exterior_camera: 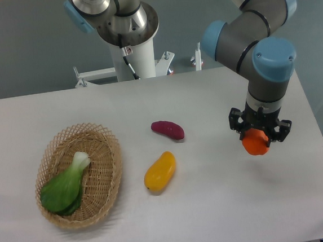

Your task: Place the orange on the table

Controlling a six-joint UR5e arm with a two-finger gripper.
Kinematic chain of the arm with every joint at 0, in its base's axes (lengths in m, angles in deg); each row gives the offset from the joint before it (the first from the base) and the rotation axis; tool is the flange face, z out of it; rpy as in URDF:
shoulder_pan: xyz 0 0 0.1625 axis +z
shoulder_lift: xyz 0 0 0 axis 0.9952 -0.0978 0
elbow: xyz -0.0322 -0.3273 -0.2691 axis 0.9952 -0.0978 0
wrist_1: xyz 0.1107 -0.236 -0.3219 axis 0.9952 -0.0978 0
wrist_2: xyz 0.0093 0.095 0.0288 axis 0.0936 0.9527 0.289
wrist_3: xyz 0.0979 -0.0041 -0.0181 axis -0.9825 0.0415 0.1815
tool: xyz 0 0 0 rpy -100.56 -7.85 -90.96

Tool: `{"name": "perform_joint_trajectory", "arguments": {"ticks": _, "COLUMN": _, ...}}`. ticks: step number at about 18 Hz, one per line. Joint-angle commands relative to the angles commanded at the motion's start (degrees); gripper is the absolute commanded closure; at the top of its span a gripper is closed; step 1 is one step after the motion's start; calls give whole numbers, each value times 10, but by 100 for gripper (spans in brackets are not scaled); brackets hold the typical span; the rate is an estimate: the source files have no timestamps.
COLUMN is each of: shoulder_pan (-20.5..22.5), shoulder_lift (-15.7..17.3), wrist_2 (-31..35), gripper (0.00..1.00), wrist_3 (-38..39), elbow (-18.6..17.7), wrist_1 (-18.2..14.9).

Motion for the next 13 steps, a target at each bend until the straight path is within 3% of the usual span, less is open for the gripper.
{"name": "perform_joint_trajectory", "arguments": {"ticks": 10, "shoulder_pan": -44, "shoulder_lift": -17, "wrist_2": 5, "gripper": 39, "wrist_3": 84, "elbow": -15, "wrist_1": 10}}
{"name": "perform_joint_trajectory", "arguments": {"ticks": 13, "shoulder_pan": -53, "shoulder_lift": -15, "wrist_2": 14, "gripper": 40, "wrist_3": 94, "elbow": -63, "wrist_1": 82}}
